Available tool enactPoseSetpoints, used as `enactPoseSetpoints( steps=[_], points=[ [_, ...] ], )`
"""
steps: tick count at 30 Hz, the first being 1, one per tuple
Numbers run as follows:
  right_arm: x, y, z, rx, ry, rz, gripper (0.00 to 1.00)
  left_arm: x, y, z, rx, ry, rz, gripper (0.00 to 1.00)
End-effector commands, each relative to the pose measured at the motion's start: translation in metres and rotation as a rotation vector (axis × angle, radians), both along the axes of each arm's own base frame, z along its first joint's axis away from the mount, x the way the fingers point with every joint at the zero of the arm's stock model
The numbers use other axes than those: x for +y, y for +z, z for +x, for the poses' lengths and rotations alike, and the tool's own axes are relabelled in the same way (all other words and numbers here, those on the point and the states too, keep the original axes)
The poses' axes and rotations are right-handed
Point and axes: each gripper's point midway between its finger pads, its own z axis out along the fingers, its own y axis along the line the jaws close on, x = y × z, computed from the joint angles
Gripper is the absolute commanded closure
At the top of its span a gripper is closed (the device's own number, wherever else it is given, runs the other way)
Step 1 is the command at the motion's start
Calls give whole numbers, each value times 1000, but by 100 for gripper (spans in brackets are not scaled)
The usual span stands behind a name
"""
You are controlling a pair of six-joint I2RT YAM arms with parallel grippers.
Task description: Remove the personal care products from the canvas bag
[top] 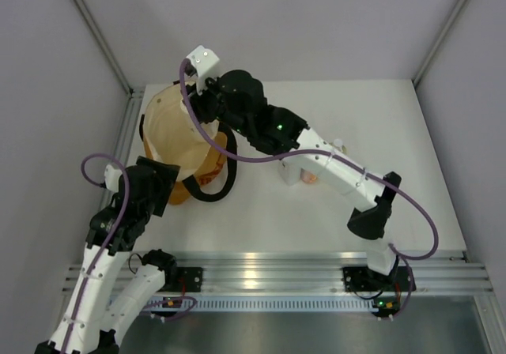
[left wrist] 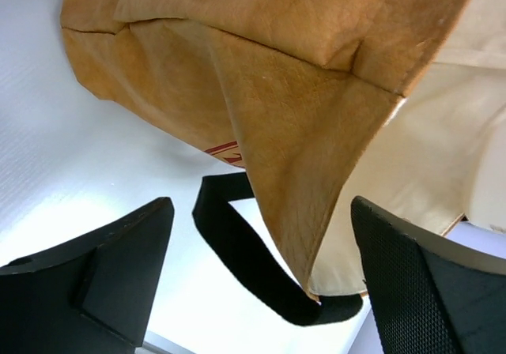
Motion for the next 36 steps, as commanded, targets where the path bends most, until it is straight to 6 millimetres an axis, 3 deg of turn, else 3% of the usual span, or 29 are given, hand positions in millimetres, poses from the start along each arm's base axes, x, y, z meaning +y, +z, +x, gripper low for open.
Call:
enactPoseSetpoints(
  steps=[1,9,17,21,28,29,31,34,35,36],
  points=[
    [-53,137,-33,-182,3,279,100,1,22,4,-54,-8,16,2],
    [-90,166,-38,-226,-62,313,100,9,57,4,-126,-55,129,2],
    [-118,164,-27,-225,-132,292,100,14,88,0,-193,-91,199,2],
    [-142,168,-23,-225,-179,299,100,19,108,-7,-256,-82,206,2],
    [-189,155,-7,-201,-277,285,100,20,146,-20,-353,-130,261,2],
    [-195,142,2,-191,-304,261,100,22,149,-21,-357,-142,288,2],
    [-216,143,4,-198,-339,284,100,23,155,-23,-371,-153,311,2],
    [-247,127,17,-199,-415,294,100,26,164,-28,-392,-155,339,2],
    [-260,112,28,-188,-461,269,100,26,164,-28,-394,-158,343,2],
    [-273,115,26,-195,-482,291,100,25,165,-29,-398,-162,338,2]
  ],
)
